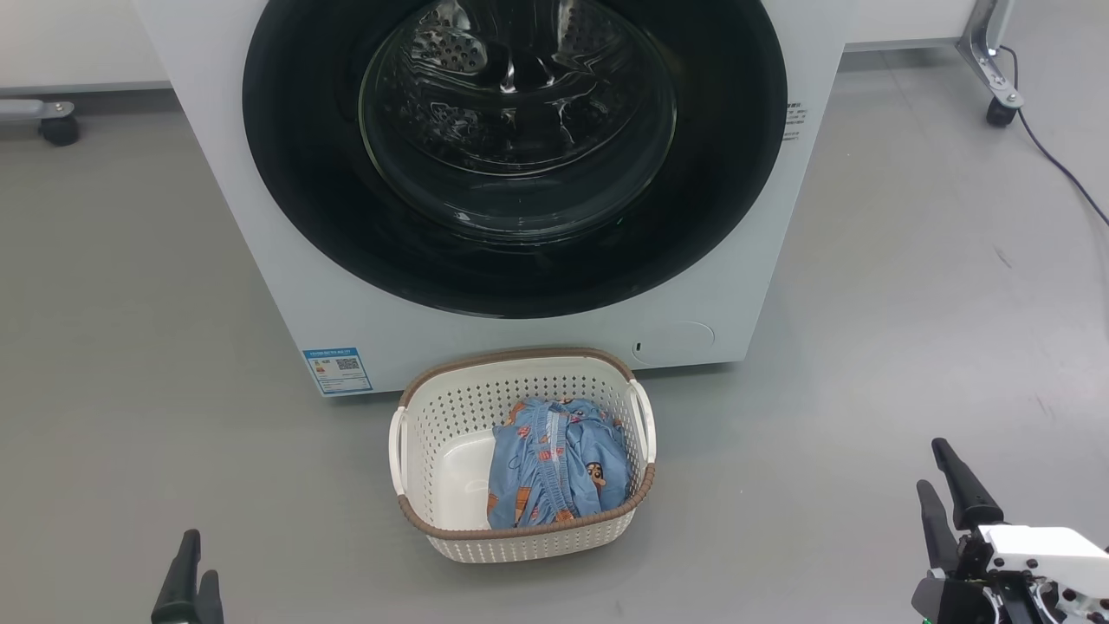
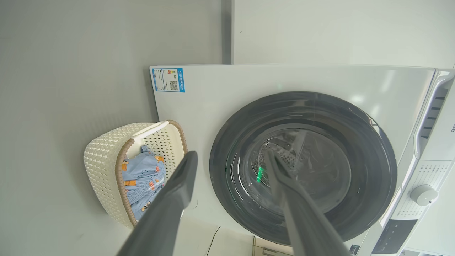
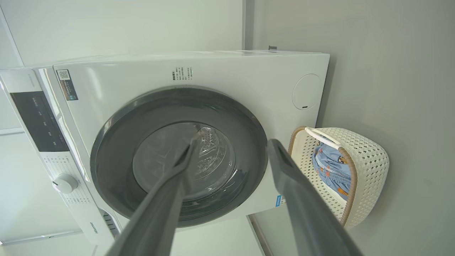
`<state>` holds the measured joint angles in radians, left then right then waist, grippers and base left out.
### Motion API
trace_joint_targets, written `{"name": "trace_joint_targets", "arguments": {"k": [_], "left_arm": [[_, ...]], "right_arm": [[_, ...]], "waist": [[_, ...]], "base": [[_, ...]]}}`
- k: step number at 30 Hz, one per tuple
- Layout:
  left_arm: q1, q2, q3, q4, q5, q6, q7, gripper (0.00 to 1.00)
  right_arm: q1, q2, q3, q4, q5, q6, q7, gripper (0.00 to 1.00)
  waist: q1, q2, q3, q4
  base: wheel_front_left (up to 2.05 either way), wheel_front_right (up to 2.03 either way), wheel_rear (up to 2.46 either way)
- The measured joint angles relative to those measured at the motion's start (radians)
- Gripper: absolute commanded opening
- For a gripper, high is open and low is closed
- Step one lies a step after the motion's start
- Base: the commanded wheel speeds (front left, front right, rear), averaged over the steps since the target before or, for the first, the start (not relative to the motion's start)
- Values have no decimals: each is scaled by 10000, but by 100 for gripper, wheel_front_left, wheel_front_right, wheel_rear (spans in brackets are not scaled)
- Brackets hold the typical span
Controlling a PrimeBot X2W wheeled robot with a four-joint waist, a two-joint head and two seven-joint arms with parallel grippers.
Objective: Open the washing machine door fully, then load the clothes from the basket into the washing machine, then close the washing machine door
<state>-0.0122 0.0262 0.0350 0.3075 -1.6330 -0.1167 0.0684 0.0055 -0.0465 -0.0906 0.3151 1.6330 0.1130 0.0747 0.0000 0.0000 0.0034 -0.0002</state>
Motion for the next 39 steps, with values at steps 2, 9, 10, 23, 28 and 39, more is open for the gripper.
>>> {"name": "trace_joint_targets", "arguments": {"k": [2, 9, 10, 23, 28, 39], "left_arm": [[-3, 0, -19, -38, 46, 0, -36, 100], [-37, 40, -203, -238, 504, 0, -330, 100], [-40, 56, -238, -268, 616, 0, -372, 100], [-131, 387, -755, -472, 1850, 0, -846, 100], [-151, 487, -984, -508, 2452, 0, -1043, 100], [-200, 920, -1567, -516, 4038, 0, -1407, 100]], "right_arm": [[-11, -33, 10, -38, -59, 0, 0, 100], [-114, -299, 140, -291, -577, 2, -105, 100], [-115, -343, 173, -322, -631, 2, -132, 100], [-267, -1007, 731, -640, -1962, 4, -635, 100], [-319, -1361, 1051, -719, -2679, 4, -901, 100], [-516, -1873, 1724, -782, -4182, 8, -1358, 100]], "waist": [[0, 0, 1, 0], [0, 0, 9, -6], [0, 0, 10, -7], [0, 0, 22, 2], [0, 0, 18, 22], [0, 0, -2, 60]], "base": [[0, 0, 0], [0, 0, 0], [0, 0, 0], [0, 0, 0], [0, 0, 0], [0, 0, 0]]}}
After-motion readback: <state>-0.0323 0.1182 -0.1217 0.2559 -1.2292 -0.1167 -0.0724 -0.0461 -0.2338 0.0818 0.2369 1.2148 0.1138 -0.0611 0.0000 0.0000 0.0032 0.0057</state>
